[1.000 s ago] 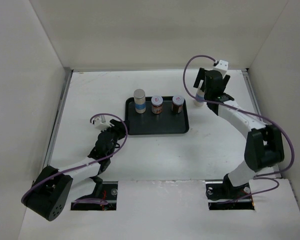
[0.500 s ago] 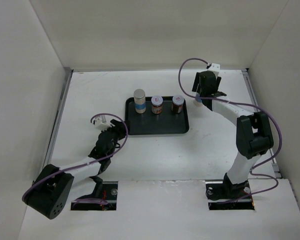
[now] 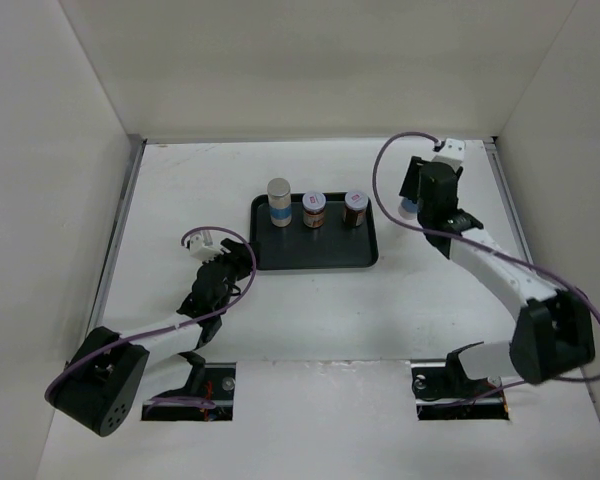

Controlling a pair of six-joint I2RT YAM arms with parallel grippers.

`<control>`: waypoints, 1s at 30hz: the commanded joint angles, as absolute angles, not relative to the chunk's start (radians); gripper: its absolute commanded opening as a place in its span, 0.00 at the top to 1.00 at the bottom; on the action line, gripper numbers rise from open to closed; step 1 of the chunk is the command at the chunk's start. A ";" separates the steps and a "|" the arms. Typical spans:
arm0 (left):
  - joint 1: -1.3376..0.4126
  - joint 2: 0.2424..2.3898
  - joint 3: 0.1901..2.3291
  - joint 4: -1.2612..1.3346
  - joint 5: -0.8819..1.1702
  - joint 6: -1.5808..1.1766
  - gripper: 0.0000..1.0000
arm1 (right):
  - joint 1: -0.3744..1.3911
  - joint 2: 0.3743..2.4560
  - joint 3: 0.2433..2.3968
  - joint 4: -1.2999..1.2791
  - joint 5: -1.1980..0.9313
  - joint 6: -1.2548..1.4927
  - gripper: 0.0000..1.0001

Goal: Organize the condiment bottles

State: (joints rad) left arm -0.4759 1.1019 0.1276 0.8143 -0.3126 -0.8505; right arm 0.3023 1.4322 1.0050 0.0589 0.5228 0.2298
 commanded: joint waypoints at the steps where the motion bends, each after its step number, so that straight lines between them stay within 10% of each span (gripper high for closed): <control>1: -0.470 1.100 0.129 0.868 -0.319 -0.862 0.51 | 0.393 1.237 0.970 0.152 0.554 0.232 0.47; 10: -0.482 1.085 0.137 0.861 -0.331 -0.842 0.44 | 0.619 1.164 0.867 0.136 0.538 0.291 0.47; 23: -0.518 1.057 0.141 0.848 -0.406 -0.781 0.00 | 0.689 1.377 0.827 0.290 0.528 0.278 0.45; 30: -0.544 1.069 0.153 0.845 -0.399 -0.776 0.00 | 0.700 1.365 0.795 0.285 0.549 0.296 0.03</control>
State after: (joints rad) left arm -0.5320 1.0702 0.1280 0.8101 -0.3923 -0.7925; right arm 0.6884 1.4010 0.8017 0.1989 0.5190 0.2825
